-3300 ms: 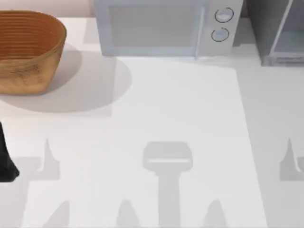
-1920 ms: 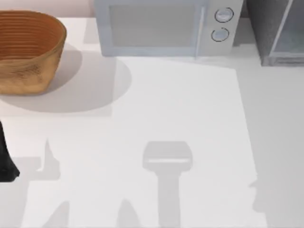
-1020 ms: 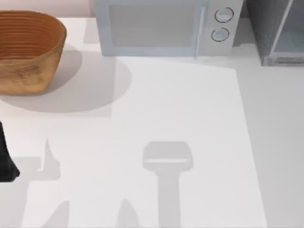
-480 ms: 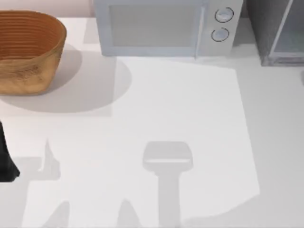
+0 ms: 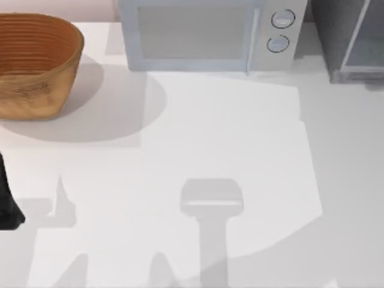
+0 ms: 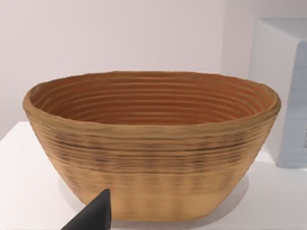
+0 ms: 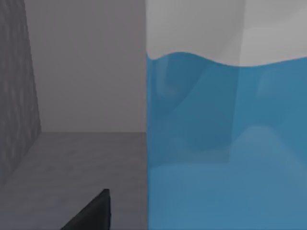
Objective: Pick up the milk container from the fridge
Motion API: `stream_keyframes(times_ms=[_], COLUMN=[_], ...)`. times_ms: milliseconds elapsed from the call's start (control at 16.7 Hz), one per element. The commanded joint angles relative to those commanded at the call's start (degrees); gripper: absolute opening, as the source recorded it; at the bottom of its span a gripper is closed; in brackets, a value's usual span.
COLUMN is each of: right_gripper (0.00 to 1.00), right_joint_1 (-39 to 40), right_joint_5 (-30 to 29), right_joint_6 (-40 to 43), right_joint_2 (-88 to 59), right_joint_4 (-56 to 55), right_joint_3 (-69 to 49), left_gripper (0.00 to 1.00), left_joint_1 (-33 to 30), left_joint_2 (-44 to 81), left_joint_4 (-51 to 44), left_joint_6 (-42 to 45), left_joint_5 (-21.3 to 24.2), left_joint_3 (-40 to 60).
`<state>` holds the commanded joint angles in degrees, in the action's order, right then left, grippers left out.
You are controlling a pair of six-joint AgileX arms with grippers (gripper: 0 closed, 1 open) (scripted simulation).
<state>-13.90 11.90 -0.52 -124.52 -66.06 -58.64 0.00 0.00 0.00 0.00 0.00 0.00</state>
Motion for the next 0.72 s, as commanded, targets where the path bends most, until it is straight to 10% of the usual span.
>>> stream_keyframes(times_ms=[720], right_gripper=[1.00], right_joint_1=[1.6], right_joint_5=[-1.7], right_joint_6=[0.1], right_joint_2=[-8.6], right_joint_4=[8.5], right_joint_3=[-17.1], left_gripper=[1.00], left_joint_1=[0.0], left_joint_2=[0.0], left_joint_4=[0.0], left_joint_6=[0.0], left_joint_5=[0.0], left_joint_3=[0.0])
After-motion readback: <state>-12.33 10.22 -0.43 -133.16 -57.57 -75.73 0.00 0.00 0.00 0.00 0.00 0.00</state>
